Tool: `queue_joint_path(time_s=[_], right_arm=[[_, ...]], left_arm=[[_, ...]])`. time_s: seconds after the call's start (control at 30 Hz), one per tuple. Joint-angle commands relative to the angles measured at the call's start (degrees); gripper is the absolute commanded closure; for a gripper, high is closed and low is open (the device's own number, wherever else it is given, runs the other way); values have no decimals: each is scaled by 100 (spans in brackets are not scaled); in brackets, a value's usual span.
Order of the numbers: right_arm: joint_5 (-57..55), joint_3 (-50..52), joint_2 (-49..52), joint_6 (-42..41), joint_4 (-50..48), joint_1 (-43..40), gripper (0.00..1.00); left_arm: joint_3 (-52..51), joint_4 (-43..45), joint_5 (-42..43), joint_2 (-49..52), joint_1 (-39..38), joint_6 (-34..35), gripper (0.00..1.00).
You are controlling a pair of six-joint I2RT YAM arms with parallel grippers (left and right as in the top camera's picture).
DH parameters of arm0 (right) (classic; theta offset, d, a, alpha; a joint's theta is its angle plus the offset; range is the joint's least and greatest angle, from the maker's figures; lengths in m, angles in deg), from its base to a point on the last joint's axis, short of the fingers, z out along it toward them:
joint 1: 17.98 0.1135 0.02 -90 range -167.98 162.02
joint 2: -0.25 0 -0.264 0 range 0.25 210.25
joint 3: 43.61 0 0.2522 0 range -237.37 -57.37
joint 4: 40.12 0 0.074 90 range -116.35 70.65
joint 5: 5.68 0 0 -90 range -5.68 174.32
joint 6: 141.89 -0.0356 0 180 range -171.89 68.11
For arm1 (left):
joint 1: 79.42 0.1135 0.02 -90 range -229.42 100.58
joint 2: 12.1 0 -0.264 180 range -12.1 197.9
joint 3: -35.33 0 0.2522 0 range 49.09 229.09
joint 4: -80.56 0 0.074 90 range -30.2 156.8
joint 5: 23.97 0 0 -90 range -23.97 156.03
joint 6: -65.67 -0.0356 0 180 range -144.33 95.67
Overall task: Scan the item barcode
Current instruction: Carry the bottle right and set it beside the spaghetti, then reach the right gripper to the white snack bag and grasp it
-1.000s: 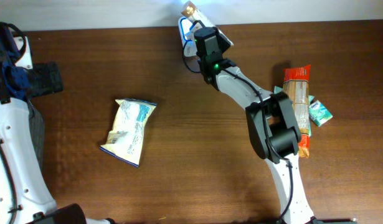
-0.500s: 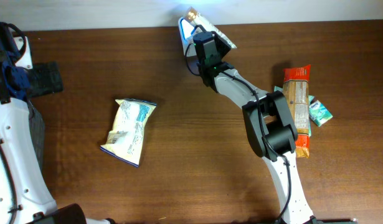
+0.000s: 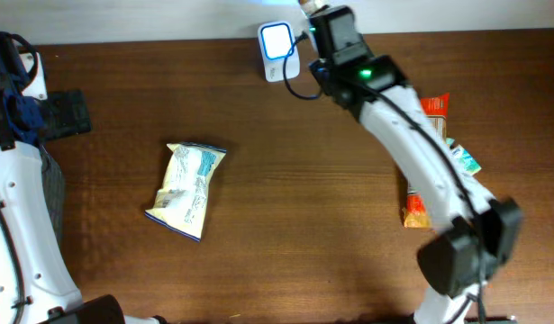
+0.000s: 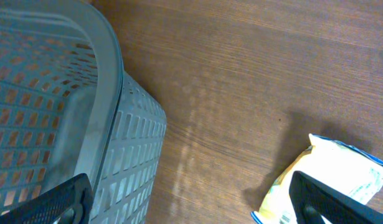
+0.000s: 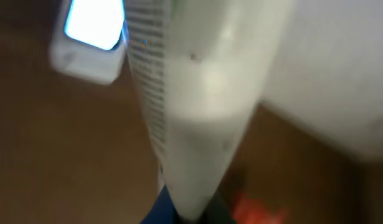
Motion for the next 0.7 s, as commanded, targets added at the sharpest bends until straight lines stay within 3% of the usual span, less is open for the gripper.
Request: queue_joint_path(time_s=[0.0, 0.1, 0.4, 0.67], right_arm=[[498, 2, 68, -1147, 1513, -179, 96], [570, 442, 227, -1152, 2345, -317, 96], [1008, 3112, 227, -1506, 1445, -1484, 96], [1005, 3357, 227, -2011, 1067, -2778, 96]], left_arm=[[35, 7, -20, -68, 11, -2, 1], [35, 4, -20, -68, 11, -2, 1], [35, 7, -20, -68, 11, -2, 1], [35, 7, -20, -68, 11, -2, 1]])
